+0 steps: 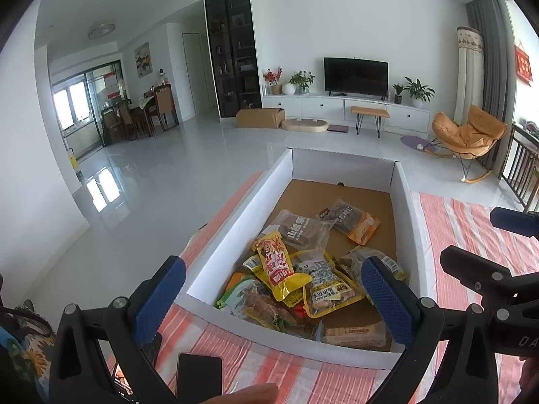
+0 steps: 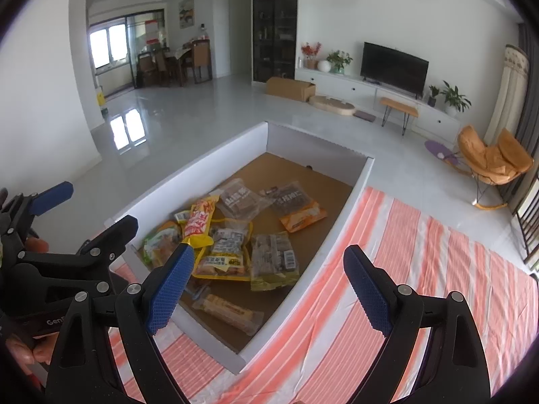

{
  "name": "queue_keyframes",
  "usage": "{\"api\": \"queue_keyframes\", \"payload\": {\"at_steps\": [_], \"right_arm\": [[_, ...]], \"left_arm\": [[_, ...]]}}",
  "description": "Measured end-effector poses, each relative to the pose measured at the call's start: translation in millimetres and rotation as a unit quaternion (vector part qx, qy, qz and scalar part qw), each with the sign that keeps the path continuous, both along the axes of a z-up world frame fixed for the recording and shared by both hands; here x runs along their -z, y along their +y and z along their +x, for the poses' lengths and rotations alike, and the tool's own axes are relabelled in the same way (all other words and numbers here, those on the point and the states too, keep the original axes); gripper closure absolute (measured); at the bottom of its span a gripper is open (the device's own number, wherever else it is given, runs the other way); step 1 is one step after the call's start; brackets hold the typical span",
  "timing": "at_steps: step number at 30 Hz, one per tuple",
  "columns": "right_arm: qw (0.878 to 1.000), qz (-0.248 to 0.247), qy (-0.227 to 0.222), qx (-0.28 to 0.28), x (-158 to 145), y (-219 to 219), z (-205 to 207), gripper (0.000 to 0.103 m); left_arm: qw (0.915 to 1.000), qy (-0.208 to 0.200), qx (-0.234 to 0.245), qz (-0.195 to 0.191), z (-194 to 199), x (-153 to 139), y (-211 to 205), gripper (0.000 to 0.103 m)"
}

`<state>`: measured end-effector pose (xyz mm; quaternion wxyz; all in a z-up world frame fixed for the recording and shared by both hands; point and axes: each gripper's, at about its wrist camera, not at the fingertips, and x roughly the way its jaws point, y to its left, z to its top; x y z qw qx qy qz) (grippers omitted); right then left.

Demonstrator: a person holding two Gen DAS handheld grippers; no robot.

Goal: Organize snacks

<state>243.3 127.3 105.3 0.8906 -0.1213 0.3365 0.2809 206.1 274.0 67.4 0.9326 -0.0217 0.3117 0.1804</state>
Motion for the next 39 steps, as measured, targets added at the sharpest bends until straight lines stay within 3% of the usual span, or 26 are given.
{"api": "queue_keyframes", "payload": {"at_steps": [33, 39], "right_arm": [[1.000, -0.010, 0.016, -0.005, 12, 22, 2, 0.011], [1.000, -0.013, 0.017, -0.005, 16, 24, 2, 0.011]], "left_arm": [[0.9995, 0.016, -0.027, -0.002, 5, 18, 31, 0.000], [0.9989, 0.020, -0.036, -0.021, 4, 19, 35, 0.000]]}}
